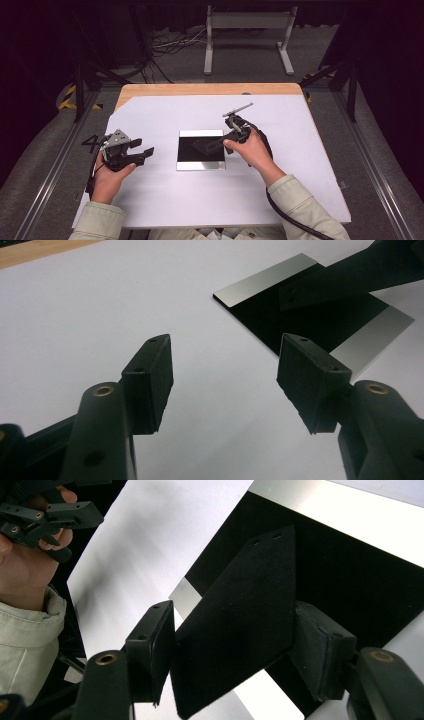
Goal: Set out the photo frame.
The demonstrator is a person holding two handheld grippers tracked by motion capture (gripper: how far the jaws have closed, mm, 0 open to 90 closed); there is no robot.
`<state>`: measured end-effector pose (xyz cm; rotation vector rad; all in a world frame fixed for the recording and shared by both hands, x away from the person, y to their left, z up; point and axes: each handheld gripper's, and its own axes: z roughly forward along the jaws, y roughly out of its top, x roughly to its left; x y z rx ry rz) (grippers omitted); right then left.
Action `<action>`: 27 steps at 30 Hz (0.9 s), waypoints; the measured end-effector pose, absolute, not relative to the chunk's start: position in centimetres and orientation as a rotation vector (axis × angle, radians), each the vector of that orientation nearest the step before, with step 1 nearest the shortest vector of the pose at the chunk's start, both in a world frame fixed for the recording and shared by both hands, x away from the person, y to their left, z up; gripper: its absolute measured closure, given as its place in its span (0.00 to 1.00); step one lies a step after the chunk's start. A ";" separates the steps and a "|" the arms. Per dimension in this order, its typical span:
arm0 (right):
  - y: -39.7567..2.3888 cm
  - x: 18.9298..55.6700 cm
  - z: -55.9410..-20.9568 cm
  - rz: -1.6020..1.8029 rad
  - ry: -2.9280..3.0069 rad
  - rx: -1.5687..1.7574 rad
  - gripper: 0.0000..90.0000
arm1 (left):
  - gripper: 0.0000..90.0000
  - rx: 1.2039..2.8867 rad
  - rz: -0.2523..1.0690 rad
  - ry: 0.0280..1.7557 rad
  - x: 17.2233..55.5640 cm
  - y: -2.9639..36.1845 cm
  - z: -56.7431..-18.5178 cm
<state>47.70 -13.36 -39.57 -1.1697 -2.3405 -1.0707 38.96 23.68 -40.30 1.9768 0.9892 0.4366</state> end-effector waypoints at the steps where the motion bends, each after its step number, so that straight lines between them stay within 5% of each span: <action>1: -13.3 47.7 -39.6 -1.069 -2.339 -1.168 0.42 | 0.44 1.978 0.437 0.988 39.0 23.7 -40.3; 27: -13.6 47.6 -39.7 -1.046 -2.343 -1.139 0.56 | 0.44 1.985 0.431 0.980 39.2 23.3 -40.4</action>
